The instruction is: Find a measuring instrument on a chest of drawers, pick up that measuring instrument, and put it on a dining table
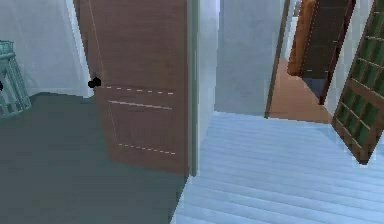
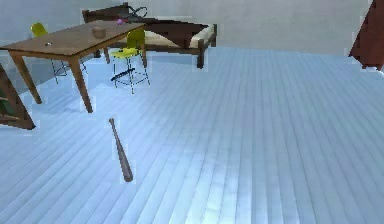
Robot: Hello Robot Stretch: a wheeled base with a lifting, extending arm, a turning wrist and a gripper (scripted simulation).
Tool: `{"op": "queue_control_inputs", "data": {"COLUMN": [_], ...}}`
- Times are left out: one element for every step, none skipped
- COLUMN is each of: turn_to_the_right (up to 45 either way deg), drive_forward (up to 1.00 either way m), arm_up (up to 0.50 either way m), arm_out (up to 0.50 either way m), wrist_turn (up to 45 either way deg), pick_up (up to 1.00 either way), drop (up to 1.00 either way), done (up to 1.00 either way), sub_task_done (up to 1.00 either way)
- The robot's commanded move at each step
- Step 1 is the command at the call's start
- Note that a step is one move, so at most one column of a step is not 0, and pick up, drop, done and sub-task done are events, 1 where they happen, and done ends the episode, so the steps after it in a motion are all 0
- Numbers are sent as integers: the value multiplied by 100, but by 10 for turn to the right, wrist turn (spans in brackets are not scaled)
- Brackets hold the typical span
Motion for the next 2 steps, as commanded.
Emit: {"op": "queue_control_inputs", "data": {"turn_to_the_right": [120, 0], "drive_forward": [0, 15], "arm_up": [0, 0], "arm_out": [0, 0], "wrist_turn": [0, 0], "pick_up": [0, 0], "drop": [0, 0], "done": [0, 0], "sub_task_done": [0, 0]}}
